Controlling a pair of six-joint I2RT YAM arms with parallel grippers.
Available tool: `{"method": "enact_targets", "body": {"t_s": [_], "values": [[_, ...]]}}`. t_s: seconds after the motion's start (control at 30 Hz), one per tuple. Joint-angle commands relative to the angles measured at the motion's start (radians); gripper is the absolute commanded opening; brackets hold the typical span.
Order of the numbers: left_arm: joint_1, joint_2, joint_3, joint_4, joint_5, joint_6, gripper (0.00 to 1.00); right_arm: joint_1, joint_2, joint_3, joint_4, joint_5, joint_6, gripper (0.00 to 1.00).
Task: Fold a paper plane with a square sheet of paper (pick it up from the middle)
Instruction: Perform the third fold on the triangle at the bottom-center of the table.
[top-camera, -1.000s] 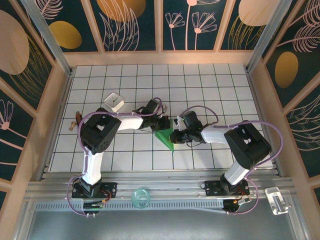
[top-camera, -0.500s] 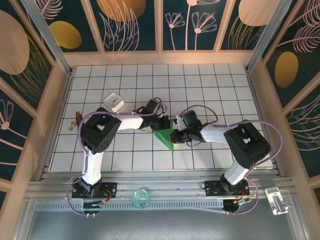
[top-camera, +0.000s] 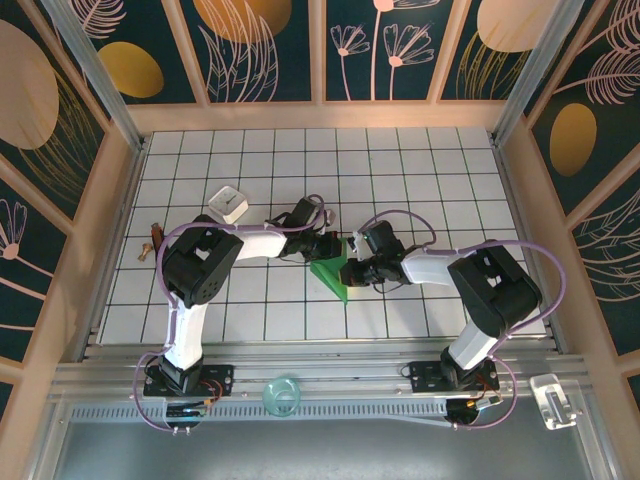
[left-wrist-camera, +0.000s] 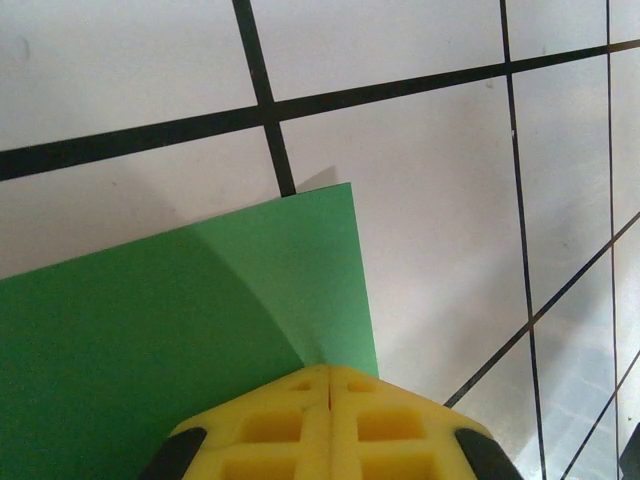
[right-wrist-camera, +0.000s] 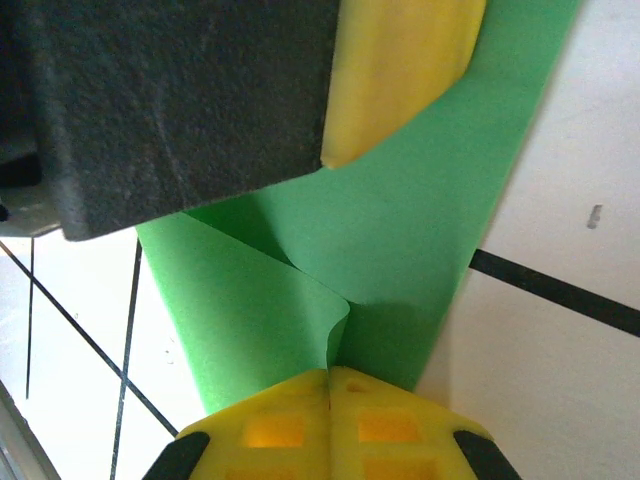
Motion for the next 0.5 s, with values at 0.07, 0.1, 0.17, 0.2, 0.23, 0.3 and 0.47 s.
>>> {"method": "enact_targets", "body": {"t_s": [0.07,0.1,0.17,0.2,0.23,0.3,0.47], "values": [[-0.006,0.076,-0.02,-0.118,-0.023,0.026,0.0,-0.019,-0.034,-0.007,-0.019,-0.023,-0.017,0.0],[-0.005,0.076,-0.02,-0.118,-0.023,0.026,0.0,-0.02,-0.035,-0.007,-0.019,-0.026,-0.018,0.0],[-0.006,0.075,-0.02,-0.116,-0.025,0.026,0.0,-0.023,-0.034,-0.007,-0.017,-0.025,-0.018,0.0],[-0.005,0.075,-0.02,-0.116,-0.023,0.026,0.0,-0.023,-0.032,-0.007,-0.018,-0.025,-0.018,0.0],[-0.006,0.074,-0.02,-0.116,-0.023,0.026,0.0,-0.023,-0.027,-0.005,-0.018,-0.026,-0.021,0.0],[-0.006,0.073,-0.018,-0.119,-0.022,0.027,0.0,-0.023,-0.017,0.001,-0.017,-0.028,-0.021,0.0],[-0.006,0.073,-0.02,-0.121,-0.022,0.031,0.0,-0.023,0.003,0.014,-0.011,-0.033,-0.023,0.0]]}}
